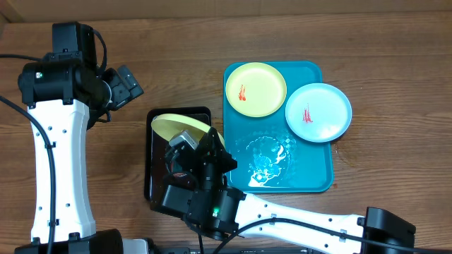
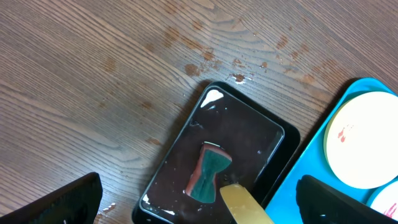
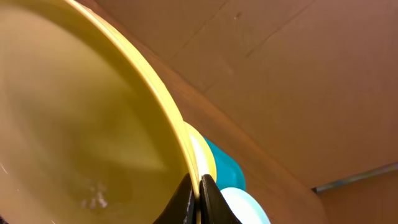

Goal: Clean dirty plates on tray and stack at the side
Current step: 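Lift the cleaned yellow plate with the right gripper and tilt it, then carry the yellow plate right and set it on the table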

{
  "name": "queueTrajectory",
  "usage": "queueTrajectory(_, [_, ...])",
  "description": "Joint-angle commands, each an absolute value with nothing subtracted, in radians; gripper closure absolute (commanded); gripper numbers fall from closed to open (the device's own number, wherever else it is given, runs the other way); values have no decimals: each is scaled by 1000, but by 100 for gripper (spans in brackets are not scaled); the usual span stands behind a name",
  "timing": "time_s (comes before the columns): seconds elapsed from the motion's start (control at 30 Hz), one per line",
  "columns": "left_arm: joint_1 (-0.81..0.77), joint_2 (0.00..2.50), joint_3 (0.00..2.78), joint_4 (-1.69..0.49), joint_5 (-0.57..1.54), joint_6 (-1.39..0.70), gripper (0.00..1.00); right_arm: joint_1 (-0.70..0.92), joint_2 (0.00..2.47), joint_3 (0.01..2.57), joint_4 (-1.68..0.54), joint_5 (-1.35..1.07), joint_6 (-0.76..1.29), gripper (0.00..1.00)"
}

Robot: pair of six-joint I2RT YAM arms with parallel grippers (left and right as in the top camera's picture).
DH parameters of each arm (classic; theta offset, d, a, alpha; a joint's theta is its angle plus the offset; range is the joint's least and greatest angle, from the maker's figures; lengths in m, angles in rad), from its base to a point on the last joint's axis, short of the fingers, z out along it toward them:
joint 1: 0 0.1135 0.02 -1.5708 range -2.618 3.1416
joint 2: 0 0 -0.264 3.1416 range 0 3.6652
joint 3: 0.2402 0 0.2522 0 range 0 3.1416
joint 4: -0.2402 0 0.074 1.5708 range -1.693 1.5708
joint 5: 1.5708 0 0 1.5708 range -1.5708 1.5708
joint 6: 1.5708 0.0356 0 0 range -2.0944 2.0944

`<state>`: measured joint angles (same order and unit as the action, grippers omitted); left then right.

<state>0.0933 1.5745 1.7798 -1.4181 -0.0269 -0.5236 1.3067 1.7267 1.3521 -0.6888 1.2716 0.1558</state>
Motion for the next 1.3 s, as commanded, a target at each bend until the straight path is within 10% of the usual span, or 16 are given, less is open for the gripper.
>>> queueTrajectory(0.0, [98,1565,1802,-1417,-35,-516,0,1308,1719,1374,-678,1308,124,96])
queueTrajectory(1.27, [98,1565,1802,-1417,-35,-516,0,1241,1719,1374,-649,1097,315,96])
